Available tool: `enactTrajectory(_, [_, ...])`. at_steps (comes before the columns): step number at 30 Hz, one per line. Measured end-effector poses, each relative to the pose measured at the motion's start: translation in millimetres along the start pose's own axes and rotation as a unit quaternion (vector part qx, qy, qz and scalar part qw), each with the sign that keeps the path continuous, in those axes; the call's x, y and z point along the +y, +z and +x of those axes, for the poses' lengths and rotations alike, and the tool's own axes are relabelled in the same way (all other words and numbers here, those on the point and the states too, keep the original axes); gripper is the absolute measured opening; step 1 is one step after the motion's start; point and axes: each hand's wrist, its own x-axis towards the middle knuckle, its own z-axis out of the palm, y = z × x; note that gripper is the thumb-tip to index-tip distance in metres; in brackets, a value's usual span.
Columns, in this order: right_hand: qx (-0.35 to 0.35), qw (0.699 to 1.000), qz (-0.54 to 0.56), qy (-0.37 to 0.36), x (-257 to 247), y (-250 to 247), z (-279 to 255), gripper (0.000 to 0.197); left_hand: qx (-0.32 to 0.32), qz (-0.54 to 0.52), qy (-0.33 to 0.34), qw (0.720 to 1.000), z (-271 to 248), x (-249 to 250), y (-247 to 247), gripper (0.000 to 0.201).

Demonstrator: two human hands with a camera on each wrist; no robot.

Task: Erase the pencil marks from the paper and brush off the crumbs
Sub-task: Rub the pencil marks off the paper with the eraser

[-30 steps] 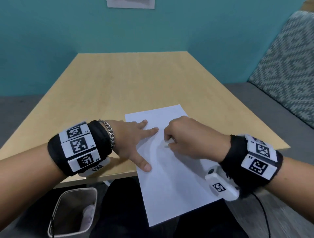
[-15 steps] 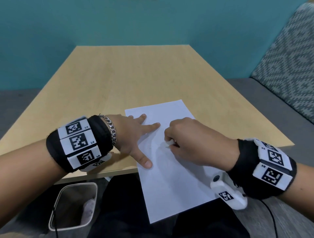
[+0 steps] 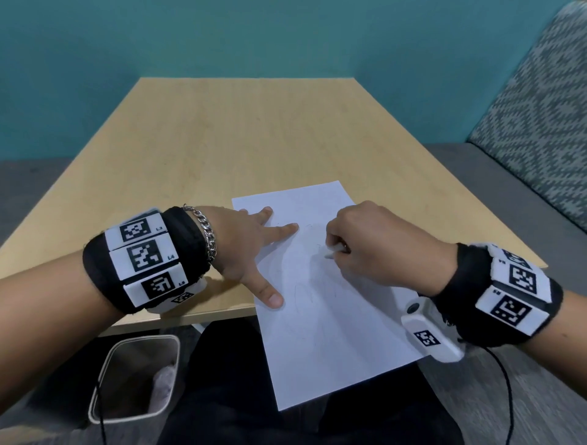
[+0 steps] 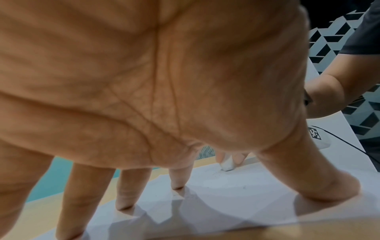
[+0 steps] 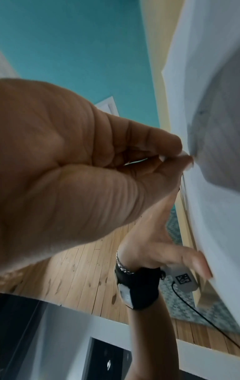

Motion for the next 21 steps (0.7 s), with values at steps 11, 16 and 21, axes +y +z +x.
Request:
enactTrajectory(11, [-0.020, 0.999, -0.026, -0.026, -20.9, -1.5, 12.7, 0.011, -0.002, -0.004, -0.005, 1.000, -1.4, 1.3, -1.9, 0.143])
enactTrajectory(16, [-0.036, 0.996, -0.028, -0.078, -41.9, 4.3, 10.7, 0.013, 0.007, -0.005, 0.001, 1.000, -2.0, 3.3, -3.8, 0.139])
enactTrajectory(21, [-0.005, 0.999, 0.031, -0.013, 0.4, -0.4, 16.5, 0.007, 0.006, -0.012, -0.006, 1.000, -9.4, 2.7, -3.3, 0.138])
